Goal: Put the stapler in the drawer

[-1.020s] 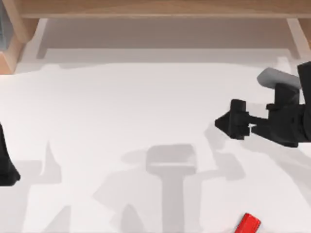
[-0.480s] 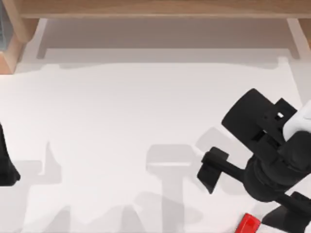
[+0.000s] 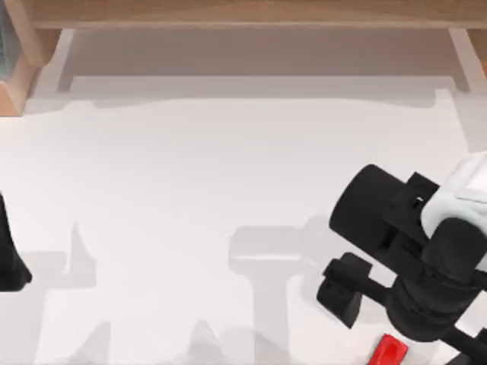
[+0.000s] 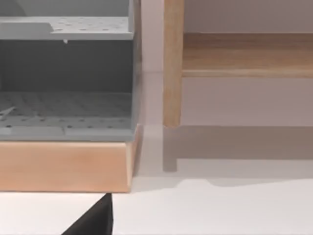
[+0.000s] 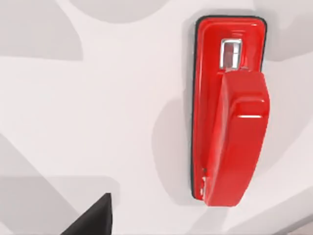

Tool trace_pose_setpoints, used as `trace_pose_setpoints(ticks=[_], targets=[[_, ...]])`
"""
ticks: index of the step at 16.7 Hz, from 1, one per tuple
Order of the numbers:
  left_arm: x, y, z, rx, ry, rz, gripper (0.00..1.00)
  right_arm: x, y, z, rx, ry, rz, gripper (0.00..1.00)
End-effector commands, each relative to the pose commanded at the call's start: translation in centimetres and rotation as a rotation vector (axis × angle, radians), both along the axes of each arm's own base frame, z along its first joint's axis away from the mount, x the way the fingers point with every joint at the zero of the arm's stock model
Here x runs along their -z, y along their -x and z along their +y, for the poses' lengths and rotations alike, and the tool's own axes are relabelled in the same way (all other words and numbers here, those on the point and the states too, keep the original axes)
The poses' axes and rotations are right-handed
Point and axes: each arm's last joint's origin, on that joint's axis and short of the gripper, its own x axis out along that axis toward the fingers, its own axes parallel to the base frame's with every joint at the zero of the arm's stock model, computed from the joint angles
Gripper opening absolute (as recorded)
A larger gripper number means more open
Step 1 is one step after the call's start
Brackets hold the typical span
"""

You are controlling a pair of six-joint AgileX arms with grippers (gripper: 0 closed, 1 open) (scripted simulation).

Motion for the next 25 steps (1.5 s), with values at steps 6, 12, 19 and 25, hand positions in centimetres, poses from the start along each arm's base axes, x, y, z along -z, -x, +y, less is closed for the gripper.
trace_pose_setpoints(ticks=[6, 12, 19, 25], targets=[[0.0, 0.0, 0.0, 0.000, 0.000, 0.000, 1.00, 1.0, -0.1, 0.0, 0.001, 0.002, 0.003, 1.00], [0.0, 0.0, 0.0, 0.000, 0.000, 0.000, 1.00, 6.2, -0.1, 0.2, 0.000, -0.004, -0.004, 1.00], [0.0, 0.0, 0.0, 0.000, 0.000, 0.000, 1.00, 7.0, 0.0, 0.0, 0.000, 0.000, 0.000, 0.92], [0.0, 0.0, 0.0, 0.000, 0.000, 0.000, 1.00, 7.0, 0.0, 0.0, 0.000, 0.000, 0.000, 0.47]])
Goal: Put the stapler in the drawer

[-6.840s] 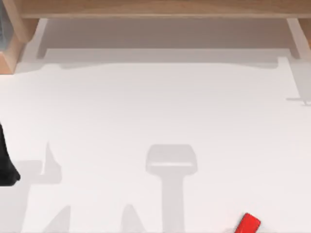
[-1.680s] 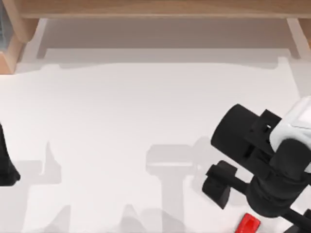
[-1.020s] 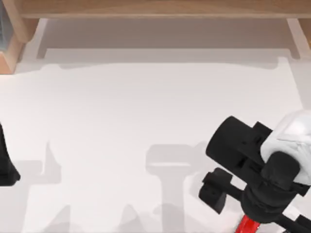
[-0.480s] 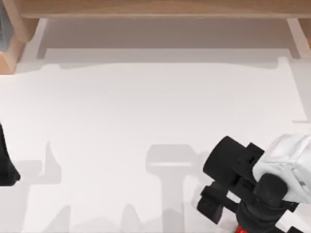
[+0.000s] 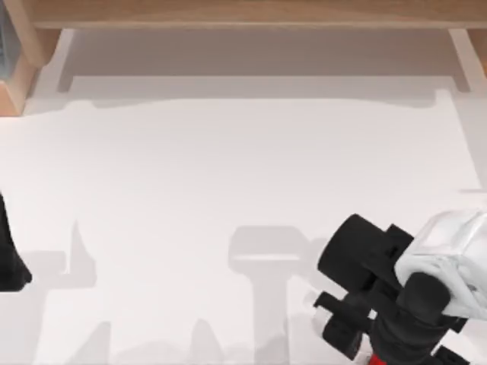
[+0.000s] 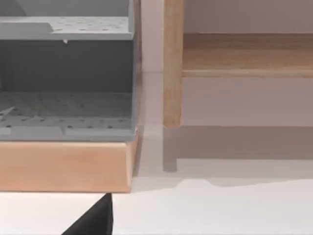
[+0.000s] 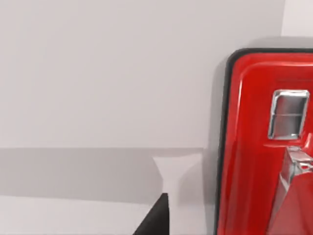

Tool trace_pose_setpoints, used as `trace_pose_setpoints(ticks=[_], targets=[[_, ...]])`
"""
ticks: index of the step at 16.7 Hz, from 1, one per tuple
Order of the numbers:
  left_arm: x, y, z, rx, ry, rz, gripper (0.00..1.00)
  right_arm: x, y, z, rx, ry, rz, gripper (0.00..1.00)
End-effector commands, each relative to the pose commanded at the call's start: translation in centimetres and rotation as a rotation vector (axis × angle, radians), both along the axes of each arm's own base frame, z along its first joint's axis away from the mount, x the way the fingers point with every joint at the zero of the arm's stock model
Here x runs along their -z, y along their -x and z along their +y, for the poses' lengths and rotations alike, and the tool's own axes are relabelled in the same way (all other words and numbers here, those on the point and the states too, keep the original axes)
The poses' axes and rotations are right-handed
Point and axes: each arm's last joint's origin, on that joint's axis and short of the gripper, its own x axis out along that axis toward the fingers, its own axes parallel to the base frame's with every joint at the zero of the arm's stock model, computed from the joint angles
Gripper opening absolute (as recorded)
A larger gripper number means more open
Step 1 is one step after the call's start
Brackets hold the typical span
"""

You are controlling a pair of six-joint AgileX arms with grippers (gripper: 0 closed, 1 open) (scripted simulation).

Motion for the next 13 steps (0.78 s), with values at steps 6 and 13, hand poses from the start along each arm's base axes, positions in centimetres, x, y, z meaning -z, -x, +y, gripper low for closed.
trace_pose_setpoints(ticks=[6, 13], targets=[[0.00, 0.00, 0.00, 0.000, 0.000, 0.000, 1.00, 0.00, 0.00, 0.00, 0.000, 0.000, 0.000, 0.02], [0.00, 0.00, 0.00, 0.000, 0.000, 0.000, 1.00, 0.00, 0.00, 0.00, 0.000, 0.000, 0.000, 0.00]])
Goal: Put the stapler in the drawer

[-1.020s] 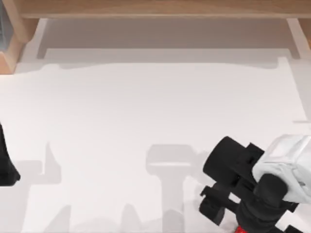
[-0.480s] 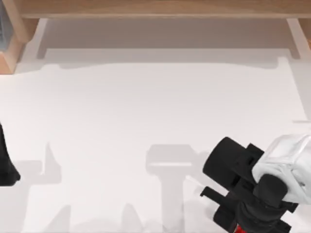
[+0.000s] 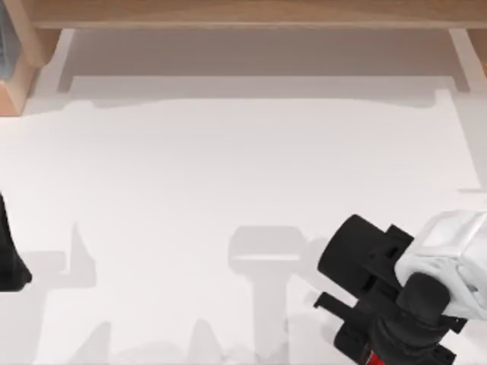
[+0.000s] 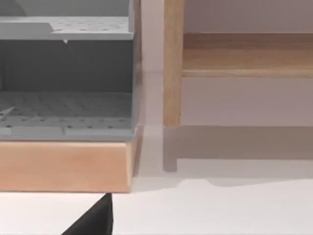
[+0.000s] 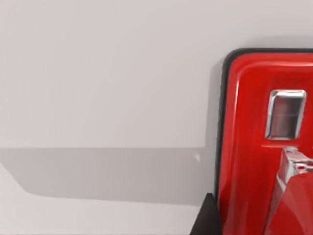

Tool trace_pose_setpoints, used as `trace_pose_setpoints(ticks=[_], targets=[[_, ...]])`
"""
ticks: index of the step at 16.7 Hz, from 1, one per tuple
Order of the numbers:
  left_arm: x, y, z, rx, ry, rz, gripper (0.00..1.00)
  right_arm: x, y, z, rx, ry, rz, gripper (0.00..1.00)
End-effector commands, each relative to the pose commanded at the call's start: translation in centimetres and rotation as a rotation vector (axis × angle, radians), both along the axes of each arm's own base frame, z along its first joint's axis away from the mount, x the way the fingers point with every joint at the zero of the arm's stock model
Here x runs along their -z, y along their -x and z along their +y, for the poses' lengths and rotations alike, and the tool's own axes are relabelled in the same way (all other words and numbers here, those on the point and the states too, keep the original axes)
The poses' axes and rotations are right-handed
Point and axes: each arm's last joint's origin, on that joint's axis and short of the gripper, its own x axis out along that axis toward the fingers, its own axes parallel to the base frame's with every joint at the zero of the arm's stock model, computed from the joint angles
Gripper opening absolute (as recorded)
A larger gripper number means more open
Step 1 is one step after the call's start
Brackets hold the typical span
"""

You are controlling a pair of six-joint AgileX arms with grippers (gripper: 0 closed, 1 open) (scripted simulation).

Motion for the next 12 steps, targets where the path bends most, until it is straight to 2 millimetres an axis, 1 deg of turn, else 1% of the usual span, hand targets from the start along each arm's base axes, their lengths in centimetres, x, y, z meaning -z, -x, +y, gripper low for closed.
trace_pose_setpoints(ticks=[3, 9, 12], targets=[[0.0, 0.0, 0.0, 0.000, 0.000, 0.000, 1.00, -0.2, 0.0, 0.0, 0.001, -0.003, -0.003, 0.00], [0.0, 0.0, 0.0, 0.000, 0.000, 0.000, 1.00, -2.9, 0.0, 0.0, 0.003, 0.001, 0.001, 0.00], [0.0, 0.0, 0.0, 0.000, 0.000, 0.000, 1.00, -3.0, 0.0, 0.0, 0.002, -0.001, -0.001, 0.00]])
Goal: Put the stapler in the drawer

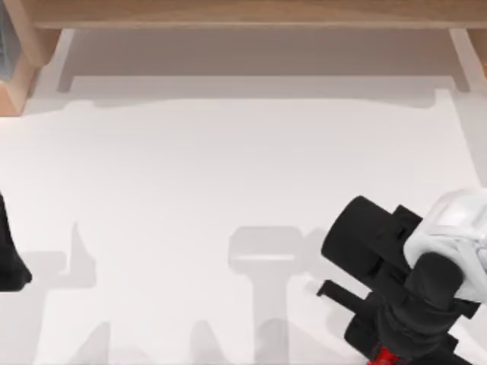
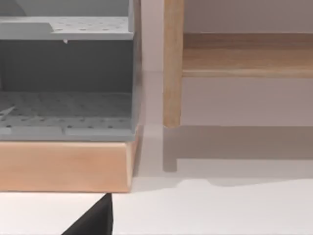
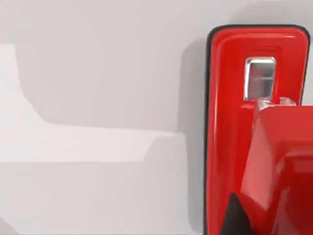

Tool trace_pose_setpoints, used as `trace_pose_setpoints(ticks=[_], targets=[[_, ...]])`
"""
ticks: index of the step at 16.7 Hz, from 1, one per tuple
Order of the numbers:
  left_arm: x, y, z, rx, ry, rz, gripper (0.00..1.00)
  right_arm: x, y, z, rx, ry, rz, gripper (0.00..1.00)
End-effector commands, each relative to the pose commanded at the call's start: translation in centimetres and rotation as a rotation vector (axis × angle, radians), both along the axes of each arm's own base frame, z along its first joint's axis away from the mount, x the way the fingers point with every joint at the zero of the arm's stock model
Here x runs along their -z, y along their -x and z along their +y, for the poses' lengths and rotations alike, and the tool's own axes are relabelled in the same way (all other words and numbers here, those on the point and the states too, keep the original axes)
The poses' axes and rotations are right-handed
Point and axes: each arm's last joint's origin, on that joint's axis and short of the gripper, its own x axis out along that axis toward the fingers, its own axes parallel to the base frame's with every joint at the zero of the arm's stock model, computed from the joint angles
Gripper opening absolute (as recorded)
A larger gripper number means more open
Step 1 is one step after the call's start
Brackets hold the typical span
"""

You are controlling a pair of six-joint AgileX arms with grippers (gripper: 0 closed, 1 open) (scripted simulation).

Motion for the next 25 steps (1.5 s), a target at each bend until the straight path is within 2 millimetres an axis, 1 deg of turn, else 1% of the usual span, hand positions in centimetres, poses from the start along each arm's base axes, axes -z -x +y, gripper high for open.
trace_pose_setpoints(ticks=[2, 3, 4, 6, 9, 12, 15, 18, 20, 23, 25], targets=[[0.0, 0.0, 0.0, 0.000, 0.000, 0.000, 1.00, 0.2, 0.0, 0.0, 0.001, 0.003, 0.003, 0.00], [0.0, 0.0, 0.0, 0.000, 0.000, 0.000, 1.00, -0.1, -0.1, 0.0, 0.000, -0.003, -0.005, 0.00], [0.0, 0.0, 0.0, 0.000, 0.000, 0.000, 1.00, -0.8, -0.3, 0.2, -0.002, -0.022, -0.031, 0.00], [0.0, 0.0, 0.0, 0.000, 0.000, 0.000, 1.00, -2.7, -1.0, 0.6, -0.007, -0.066, -0.098, 0.00], [0.0, 0.0, 0.0, 0.000, 0.000, 0.000, 1.00, -6.2, -2.7, 0.9, -0.014, -0.115, -0.220, 0.00], [0.0, 0.0, 0.0, 0.000, 0.000, 0.000, 1.00, -9.8, -4.9, 0.8, -0.013, -0.128, -0.342, 0.00], [0.0, 0.0, 0.0, 0.000, 0.000, 0.000, 1.00, -13.2, -7.5, 0.1, -0.009, -0.103, -0.454, 0.00], [0.0, 0.0, 0.0, 0.000, 0.000, 0.000, 1.00, -16.3, -10.3, -1.4, -0.005, -0.041, -0.546, 0.00], [0.0, 0.0, 0.0, 0.000, 0.000, 0.000, 1.00, -18.0, -12.2, -2.9, -0.006, 0.017, -0.589, 0.00], [0.0, 0.0, 0.0, 0.000, 0.000, 0.000, 1.00, -20.1, -15.1, -5.9, -0.018, 0.121, -0.620, 0.00], [0.0, 0.0, 0.0, 0.000, 0.000, 0.000, 1.00, -21.0, -17.1, -8.3, -0.035, 0.195, -0.614, 0.00]])
